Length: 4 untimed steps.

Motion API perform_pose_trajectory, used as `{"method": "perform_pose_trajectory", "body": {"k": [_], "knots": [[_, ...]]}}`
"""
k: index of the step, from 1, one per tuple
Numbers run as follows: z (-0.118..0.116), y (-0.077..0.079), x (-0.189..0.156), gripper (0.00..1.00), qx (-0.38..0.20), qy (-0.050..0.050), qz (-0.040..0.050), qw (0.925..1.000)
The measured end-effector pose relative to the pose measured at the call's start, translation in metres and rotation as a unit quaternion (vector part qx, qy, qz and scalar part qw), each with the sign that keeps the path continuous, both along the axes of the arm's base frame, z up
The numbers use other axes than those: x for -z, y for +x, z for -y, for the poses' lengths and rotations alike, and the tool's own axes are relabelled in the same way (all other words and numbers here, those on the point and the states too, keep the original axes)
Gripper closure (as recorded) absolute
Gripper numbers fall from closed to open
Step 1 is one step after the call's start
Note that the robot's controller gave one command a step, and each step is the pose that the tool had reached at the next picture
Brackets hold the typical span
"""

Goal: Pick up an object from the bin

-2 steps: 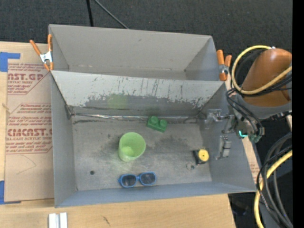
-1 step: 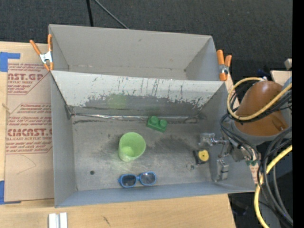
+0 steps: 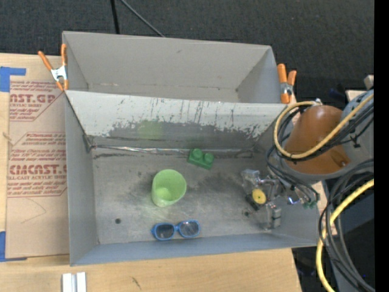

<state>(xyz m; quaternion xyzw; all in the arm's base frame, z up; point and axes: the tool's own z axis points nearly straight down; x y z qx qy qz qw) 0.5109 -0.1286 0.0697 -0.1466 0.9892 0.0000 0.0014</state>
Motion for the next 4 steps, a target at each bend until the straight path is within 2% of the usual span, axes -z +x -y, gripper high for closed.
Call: {"method": "perform_pose_trajectory", "body": {"k": [1,2,3,4], "knots": [[0.027,0.044,-0.017,0.00,-0.068,0.000,0.0009,0.9977],[0.026,0.043,-0.017,1.00,-0.068,0.000,-0.0002,0.9977],[0.026,0.043,-0.017,0.00,-0.068,0.000,0.0000,0.9977],[0.016,-0.009,-0.001,0.00,-0.175,0.003,0.0011,0.9845]]}}
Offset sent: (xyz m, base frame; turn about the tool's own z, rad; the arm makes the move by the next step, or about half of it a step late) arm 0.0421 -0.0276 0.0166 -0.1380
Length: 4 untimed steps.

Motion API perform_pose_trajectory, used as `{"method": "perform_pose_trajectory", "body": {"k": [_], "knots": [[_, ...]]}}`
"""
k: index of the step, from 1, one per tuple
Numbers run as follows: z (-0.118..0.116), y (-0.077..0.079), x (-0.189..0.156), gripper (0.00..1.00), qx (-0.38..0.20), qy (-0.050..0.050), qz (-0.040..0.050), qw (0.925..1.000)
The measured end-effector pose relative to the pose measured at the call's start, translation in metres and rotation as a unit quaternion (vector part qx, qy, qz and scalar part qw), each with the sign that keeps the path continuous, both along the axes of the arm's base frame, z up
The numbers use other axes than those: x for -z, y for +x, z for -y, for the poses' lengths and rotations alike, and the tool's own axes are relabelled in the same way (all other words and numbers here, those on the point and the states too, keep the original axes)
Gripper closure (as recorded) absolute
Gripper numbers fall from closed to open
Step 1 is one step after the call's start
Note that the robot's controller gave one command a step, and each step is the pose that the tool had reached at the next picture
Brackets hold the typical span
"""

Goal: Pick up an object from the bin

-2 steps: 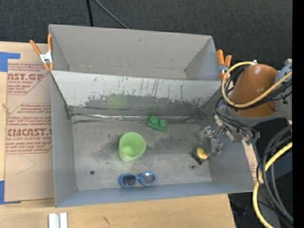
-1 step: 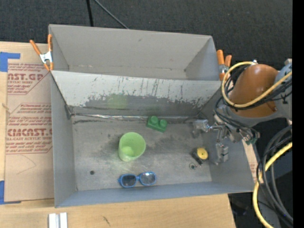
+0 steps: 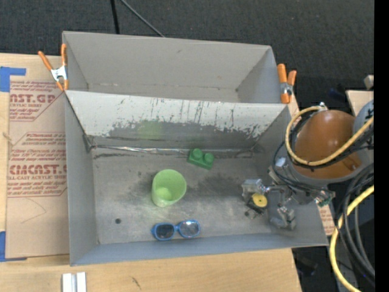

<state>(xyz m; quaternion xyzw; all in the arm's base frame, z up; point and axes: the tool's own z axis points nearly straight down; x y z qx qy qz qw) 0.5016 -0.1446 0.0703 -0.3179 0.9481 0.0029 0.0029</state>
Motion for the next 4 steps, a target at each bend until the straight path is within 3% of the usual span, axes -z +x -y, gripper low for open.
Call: {"method": "perform_pose_trajectory", "body": {"k": [1,2,3,4], "knots": [[-0.006,0.002,-0.001,1.00,-0.003,0.005,0.0025,1.0000],[-0.031,-0.013,-0.156,1.00,-0.001,-0.004,0.0029,1.0000],[-0.031,-0.014,-0.152,0.00,0.000,-0.003,-0.0007,1.0000],[-0.007,-0.013,-0.035,0.00,-0.118,-0.001,-0.0036,0.9930]]}}
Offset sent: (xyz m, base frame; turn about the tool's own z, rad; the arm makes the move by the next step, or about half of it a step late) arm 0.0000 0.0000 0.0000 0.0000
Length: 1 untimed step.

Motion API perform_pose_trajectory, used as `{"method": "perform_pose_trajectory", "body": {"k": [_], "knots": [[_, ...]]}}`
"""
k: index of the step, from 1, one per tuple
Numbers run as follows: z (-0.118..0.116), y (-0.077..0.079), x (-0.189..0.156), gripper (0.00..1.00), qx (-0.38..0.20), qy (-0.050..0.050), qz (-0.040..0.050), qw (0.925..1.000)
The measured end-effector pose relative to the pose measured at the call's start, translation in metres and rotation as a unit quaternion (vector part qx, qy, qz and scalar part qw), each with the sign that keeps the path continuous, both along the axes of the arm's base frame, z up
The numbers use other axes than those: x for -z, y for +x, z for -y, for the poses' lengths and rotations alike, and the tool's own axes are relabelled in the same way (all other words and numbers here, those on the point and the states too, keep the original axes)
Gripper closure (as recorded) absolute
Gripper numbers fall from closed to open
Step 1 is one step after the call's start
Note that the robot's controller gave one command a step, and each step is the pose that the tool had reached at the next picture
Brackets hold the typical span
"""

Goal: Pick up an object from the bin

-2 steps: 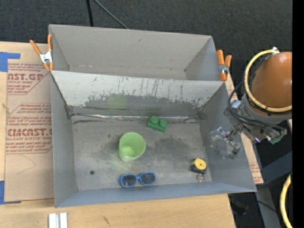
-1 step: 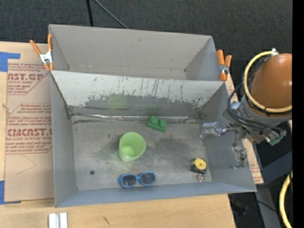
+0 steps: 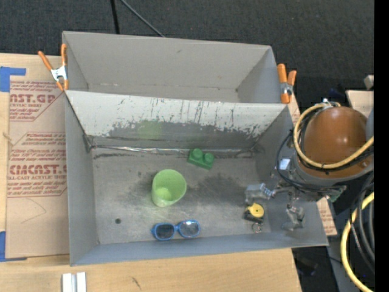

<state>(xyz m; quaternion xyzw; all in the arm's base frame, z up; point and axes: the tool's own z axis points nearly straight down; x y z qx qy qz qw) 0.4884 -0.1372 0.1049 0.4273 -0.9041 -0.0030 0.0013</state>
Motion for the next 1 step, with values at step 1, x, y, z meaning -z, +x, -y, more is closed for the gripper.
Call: {"method": "perform_pose_trajectory", "body": {"k": [1], "knots": [[-0.0322,0.0011,0.0370,0.00,-0.009,0.000,0.0030,1.0000]]}}
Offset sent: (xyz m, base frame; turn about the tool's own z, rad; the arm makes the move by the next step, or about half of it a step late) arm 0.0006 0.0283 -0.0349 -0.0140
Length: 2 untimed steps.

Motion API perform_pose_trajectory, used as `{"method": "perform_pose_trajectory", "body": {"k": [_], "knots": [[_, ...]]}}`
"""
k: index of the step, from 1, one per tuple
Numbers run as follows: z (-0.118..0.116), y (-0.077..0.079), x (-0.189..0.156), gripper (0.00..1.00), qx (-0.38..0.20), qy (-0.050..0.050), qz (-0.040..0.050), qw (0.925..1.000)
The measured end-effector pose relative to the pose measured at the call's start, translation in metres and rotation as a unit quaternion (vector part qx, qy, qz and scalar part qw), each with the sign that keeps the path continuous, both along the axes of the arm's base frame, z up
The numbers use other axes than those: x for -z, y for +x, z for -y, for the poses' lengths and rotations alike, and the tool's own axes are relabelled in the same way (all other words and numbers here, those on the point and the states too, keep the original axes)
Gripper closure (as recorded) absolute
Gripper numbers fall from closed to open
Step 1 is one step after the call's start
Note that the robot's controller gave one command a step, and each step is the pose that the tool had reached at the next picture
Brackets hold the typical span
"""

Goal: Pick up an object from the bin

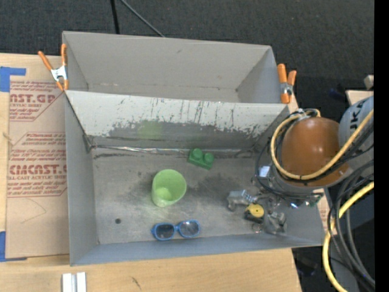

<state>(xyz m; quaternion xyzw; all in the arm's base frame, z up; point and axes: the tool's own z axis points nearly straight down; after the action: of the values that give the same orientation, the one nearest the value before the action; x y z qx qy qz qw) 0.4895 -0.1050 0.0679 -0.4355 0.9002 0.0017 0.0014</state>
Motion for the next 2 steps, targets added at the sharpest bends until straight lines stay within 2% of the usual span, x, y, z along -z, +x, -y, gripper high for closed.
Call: {"method": "perform_pose_trajectory", "body": {"k": [1,2], "knots": [[0.0189,0.0195,-0.0026,0.00,-0.016,0.003,0.0003,0.9999],[0.0235,0.0201,-0.0044,1.00,-0.012,0.001,-0.0004,0.9999]]}}
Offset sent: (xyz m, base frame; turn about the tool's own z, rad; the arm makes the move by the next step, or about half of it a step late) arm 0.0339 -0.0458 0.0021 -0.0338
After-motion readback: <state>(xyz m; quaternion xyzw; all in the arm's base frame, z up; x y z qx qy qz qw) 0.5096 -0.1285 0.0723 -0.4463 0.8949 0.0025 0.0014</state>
